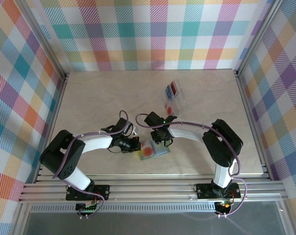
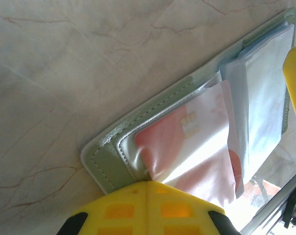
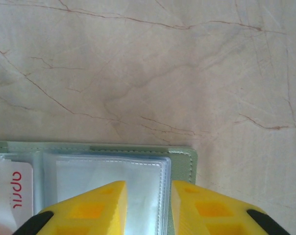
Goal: Put the credit cards into the card holder
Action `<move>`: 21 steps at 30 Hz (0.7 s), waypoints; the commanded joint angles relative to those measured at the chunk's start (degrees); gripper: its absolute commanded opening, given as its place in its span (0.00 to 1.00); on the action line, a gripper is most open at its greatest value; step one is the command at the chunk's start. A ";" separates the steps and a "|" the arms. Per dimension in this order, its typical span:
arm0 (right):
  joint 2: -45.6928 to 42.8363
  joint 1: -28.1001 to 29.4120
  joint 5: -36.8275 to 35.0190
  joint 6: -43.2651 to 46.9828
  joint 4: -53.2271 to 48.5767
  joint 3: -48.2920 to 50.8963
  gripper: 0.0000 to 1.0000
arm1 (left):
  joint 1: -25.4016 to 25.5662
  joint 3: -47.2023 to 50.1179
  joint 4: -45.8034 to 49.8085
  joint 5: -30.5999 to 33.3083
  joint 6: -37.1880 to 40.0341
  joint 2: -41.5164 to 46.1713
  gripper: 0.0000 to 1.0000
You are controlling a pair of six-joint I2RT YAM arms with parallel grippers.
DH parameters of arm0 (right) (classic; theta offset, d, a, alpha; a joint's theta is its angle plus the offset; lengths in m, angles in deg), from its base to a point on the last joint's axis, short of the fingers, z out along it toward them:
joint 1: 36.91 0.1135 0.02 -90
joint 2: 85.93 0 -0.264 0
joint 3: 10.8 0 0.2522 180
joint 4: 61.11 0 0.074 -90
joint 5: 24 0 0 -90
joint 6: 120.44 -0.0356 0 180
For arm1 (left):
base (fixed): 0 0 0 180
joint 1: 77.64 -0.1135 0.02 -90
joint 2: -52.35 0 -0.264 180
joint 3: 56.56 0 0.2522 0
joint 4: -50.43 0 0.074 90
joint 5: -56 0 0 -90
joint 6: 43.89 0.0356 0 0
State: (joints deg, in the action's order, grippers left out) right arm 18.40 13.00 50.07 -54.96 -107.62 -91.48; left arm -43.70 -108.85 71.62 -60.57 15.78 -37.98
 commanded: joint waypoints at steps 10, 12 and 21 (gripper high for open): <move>2.17 0.33 3.96 -0.10 0.73 0.34 0.16 | 0.52 0.82 -0.58 2.44 1.31 -3.28 0.00; 2.02 0.35 5.00 -0.01 1.24 0.55 0.11 | 0.52 0.82 -0.50 2.47 1.41 -3.19 0.00; -0.22 0.45 2.28 -0.18 -0.92 -0.71 0.00 | 0.52 0.75 -0.30 2.71 1.52 -3.26 0.00</move>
State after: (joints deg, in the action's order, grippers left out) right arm 19.67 13.00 53.39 -55.02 -106.25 -91.52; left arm -43.70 -108.85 71.64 -60.53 15.98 -37.93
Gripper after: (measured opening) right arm 0.052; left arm 0.050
